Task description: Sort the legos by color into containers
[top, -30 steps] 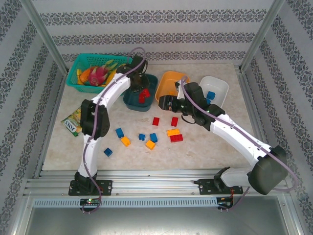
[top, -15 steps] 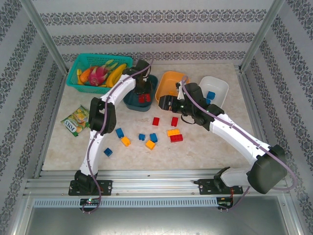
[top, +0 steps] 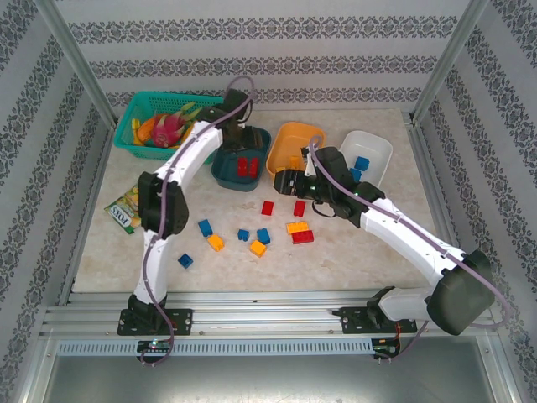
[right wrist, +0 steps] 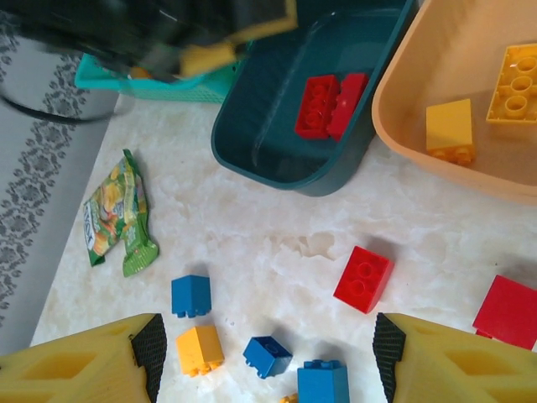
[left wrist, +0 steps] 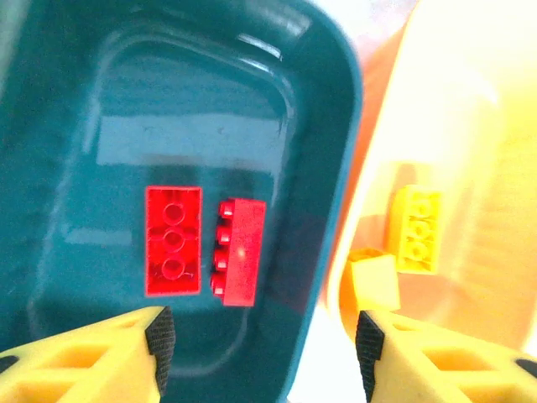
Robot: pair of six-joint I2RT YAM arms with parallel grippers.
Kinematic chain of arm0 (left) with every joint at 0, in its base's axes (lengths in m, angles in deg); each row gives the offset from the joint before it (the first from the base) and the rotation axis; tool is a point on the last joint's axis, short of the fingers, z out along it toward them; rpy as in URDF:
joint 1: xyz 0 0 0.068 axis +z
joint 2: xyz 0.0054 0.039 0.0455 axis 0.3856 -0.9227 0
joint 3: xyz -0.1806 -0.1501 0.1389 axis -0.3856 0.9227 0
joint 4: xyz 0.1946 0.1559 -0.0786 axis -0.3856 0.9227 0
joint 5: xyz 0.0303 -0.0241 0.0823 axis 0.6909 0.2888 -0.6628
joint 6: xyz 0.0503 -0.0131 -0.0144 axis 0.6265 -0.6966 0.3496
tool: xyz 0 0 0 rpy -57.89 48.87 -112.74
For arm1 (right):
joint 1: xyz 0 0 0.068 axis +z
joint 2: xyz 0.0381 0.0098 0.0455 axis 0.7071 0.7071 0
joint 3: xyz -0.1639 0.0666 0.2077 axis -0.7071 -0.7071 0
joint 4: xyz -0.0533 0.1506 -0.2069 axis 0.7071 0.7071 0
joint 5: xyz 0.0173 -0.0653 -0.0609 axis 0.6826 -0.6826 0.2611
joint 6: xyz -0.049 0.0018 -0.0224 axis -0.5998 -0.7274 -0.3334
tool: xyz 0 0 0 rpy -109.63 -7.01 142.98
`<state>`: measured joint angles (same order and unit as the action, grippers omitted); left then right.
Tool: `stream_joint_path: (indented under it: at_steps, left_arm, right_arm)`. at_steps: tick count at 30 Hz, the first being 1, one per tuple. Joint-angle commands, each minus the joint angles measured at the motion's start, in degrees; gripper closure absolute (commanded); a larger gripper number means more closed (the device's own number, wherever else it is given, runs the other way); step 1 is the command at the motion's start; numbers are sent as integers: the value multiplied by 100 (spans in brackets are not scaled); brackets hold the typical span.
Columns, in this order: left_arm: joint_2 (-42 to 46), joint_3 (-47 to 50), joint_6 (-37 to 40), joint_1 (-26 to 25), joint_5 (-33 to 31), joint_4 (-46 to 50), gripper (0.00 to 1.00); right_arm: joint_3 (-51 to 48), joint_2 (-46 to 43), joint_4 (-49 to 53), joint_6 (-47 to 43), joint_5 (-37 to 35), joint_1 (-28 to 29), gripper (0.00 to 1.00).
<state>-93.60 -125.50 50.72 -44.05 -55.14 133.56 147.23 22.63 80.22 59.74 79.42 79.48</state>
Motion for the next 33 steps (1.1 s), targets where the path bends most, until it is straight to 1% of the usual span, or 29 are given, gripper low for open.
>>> stream_joint_path:
  at_steps: [1, 4, 6, 9, 12, 15, 17, 18, 21, 24, 25, 29, 33]
  left_arm:
    - [1250, 711, -599, 0, -323, 102, 38]
    - [2499, 2210, -1023, -3, -511, -56, 37]
    - [3483, 3259, -1318, -5, -760, -71, 35]
    - [5004, 4732, -1781, -1, -1027, 50, 34]
    - [6630, 5997, -2128, -15, -1118, 310, 33]
    - [8129, 6816, -2382, -13, -1088, 855, 30]
    - [8962, 7141, -2478, -11, -913, 1187, 23]
    - [9328, 7270, -2505, -10, -782, 1334, 17]
    - [10091, 7504, -2631, -10, -496, 1725, 16]
    - [10595, 7632, -2707, -12, -238, 1834, 15]
    - [10712, 7661, -2744, -15, -190, 1839, 12]
    - [10943, 7672, -2779, -8, -28, 1805, 11]
    - [10987, 7602, -2783, -13, 45, 1864, 11]
  right_arm:
    - [203, 85, 265, -393, -236, 373, 32]
    - [402, 441, 318, -532, -386, 872, 32]
    - [603, 798, 369, -614, -476, 1256, 32]
    - [1005, 1423, 506, -674, -586, 1736, 32]
    - [1512, 2118, 645, -680, -576, 2078, 31]
    - [2127, 2838, 861, -653, -605, 2334, 29]
    - [2602, 3302, 1085, -634, -655, 2467, 28]
    - [2868, 3562, 1237, -632, -706, 2526, 27]
    - [3610, 4240, 1638, -630, -852, 2624, 23]
    - [4290, 4841, 2117, -516, -1062, 2625, 22]
    - [4527, 5037, 2304, -467, -1138, 2617, 22]
    - [5138, 5603, 2579, -428, -1213, 2580, 22]
    - [5539, 6078, 2691, -364, -1071, 2512, 27]
